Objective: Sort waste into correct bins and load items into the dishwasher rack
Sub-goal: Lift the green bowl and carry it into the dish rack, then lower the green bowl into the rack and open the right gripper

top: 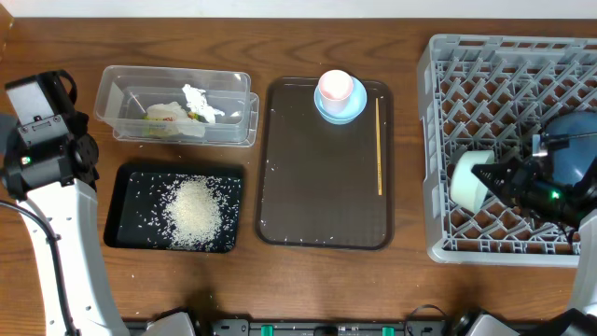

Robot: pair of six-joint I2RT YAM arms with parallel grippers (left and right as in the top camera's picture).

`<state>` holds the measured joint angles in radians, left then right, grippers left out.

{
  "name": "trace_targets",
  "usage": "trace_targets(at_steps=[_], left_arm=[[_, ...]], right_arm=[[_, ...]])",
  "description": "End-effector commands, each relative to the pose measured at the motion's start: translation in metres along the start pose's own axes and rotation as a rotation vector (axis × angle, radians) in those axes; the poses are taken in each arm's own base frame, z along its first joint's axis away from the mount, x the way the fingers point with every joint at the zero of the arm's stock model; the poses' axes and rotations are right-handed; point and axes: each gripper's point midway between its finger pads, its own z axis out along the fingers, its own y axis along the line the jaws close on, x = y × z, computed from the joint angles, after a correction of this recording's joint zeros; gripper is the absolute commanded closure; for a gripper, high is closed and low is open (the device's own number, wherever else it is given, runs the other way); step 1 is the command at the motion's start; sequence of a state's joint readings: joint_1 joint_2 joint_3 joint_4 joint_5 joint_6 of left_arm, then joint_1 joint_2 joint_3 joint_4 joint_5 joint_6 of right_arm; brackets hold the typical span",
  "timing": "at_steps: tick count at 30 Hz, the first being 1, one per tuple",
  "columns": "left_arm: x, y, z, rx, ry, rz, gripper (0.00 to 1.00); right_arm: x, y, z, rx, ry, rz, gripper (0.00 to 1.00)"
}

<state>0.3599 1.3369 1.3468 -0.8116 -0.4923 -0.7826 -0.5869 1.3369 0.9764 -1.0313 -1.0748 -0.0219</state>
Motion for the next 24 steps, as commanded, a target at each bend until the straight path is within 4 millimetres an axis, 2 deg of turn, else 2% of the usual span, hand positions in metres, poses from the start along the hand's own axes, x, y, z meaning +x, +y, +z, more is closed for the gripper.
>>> trace_targets(at_steps=[1,5,17,24], left_arm=[[-0.001,0.001,0.001,-0.006,-0.001,-0.006,0.05],[-0.001,0.001,0.001,-0.006,-0.001,-0.006,0.05],[-0.001,0.001,0.001,-0.006,-0.001,-0.006,0.05],[-0.001,0.001,0.001,-0.006,-0.001,-0.006,0.05]], right_arm=[[0.004,-0.007,0.002,-0.001,0.009,-0.002,0.99],[0.001,-0.014,0.0,0.031,-0.003,0.003,0.99],[-0.019,-0.054,-0.022,0.211,-0.11,0.087,0.99],[-0.026,-0.057,-0.027,0.26,-0.125,0.073,0.98]])
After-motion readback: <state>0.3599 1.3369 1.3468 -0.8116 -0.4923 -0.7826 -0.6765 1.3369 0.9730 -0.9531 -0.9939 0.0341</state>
